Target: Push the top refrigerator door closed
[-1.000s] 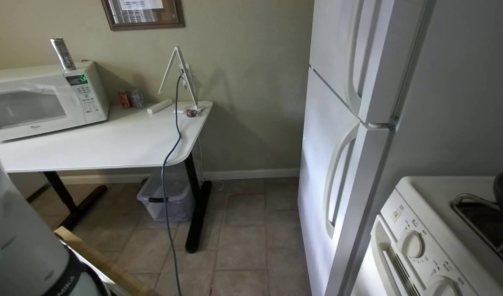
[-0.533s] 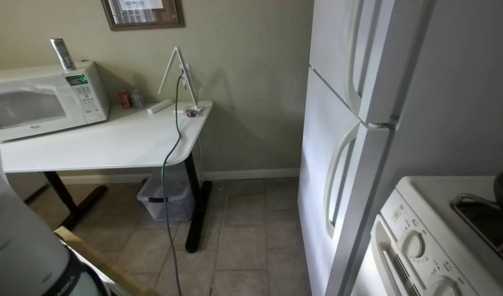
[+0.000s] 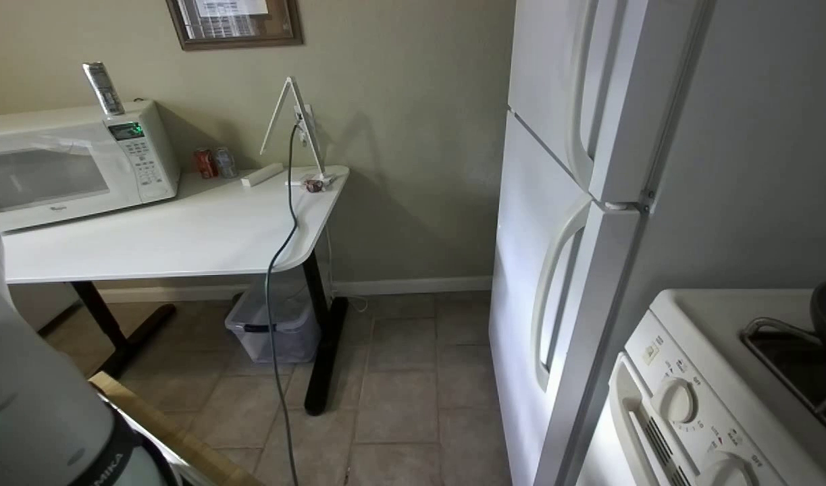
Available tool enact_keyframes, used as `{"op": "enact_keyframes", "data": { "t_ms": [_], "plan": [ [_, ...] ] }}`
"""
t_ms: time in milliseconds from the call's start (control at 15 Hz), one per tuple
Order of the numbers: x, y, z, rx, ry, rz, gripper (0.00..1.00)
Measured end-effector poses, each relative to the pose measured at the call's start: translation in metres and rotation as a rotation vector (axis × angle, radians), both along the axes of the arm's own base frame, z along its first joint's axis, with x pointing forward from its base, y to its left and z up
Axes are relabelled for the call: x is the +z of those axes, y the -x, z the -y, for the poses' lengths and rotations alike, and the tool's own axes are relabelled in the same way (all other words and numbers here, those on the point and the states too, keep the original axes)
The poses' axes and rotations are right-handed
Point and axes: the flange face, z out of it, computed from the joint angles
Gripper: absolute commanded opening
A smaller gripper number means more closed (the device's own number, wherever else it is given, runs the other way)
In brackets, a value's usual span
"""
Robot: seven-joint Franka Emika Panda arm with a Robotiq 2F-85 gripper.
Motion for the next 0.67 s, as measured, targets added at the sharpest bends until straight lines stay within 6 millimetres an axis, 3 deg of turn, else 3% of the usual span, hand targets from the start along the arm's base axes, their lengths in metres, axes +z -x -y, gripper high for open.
{"op": "enact_keyframes", "data": {
  "t_ms": [400, 467, 667],
  "plan": [
    [-0.002, -0.002, 0.010, -0.061, 0.066, -0.006, 1.00],
    [-0.003, -0.004, 0.015, -0.086, 0.087, -0.005, 0.80],
    [-0.007, -0.012, 0.030, -0.137, 0.131, -0.013, 0.58]
  ]
}}
